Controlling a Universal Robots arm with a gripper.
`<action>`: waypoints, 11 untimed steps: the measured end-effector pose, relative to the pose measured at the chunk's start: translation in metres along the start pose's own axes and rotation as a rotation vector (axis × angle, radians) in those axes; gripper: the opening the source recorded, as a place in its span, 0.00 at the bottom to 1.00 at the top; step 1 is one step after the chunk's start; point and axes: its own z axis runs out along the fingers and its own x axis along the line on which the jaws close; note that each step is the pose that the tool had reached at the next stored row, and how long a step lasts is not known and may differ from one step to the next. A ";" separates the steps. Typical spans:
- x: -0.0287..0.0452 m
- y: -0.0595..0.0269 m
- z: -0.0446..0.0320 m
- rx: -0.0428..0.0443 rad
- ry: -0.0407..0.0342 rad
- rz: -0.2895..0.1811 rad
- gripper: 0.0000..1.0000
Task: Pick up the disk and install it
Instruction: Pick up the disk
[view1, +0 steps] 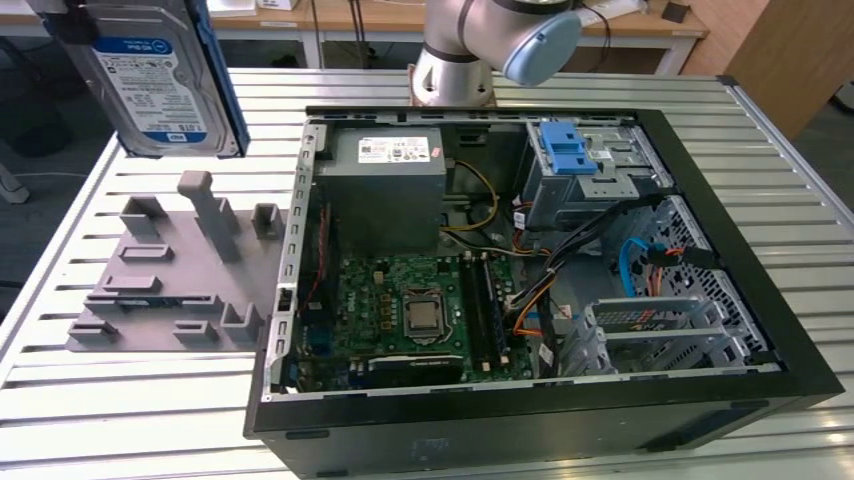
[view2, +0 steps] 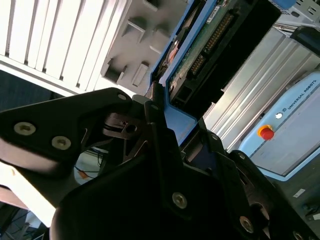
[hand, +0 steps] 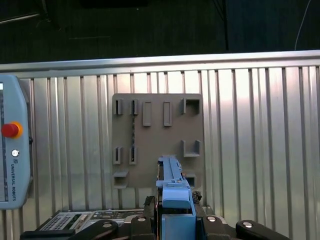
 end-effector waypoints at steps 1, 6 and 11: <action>0.0016 -0.0006 0.0000 0.0000 -0.0001 0.000 0.36; 0.0097 -0.0030 0.0000 0.0000 0.0000 0.000 0.36; 0.0153 -0.0081 0.0001 0.0001 -0.0001 0.000 0.36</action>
